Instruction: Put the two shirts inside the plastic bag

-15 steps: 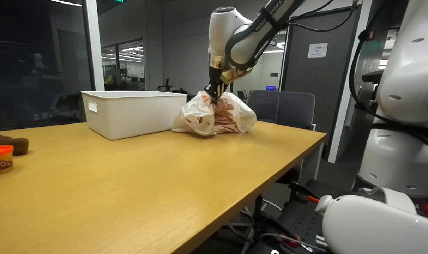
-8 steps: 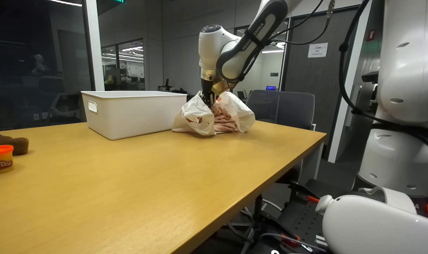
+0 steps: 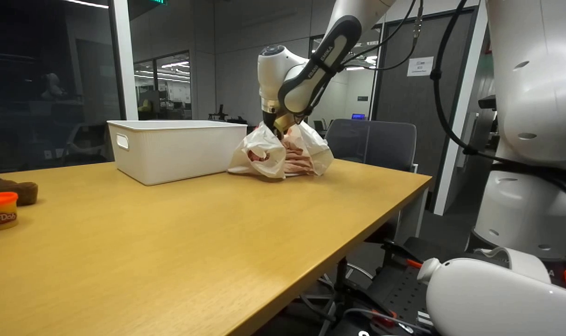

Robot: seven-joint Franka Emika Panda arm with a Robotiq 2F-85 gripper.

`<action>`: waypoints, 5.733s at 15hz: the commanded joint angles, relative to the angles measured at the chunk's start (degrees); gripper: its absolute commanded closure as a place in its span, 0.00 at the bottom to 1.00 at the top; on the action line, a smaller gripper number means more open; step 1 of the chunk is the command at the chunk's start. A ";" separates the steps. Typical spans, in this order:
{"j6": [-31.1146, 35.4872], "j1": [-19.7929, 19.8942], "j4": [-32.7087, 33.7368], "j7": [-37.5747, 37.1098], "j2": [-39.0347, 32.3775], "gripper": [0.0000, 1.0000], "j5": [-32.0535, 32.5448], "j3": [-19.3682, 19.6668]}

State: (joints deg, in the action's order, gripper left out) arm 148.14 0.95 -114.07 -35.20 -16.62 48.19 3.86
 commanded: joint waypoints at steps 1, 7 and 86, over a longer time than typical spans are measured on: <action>-0.37 -1.31 0.36 0.74 1.30 0.29 -1.80 1.38; -6.03 0.61 -6.19 18.98 10.19 0.00 -16.74 -1.79; 8.34 4.75 -26.83 -5.63 43.51 1.00 24.39 -13.97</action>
State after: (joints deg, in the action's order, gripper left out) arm 156.48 5.46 -141.24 -39.80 26.25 71.84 -9.80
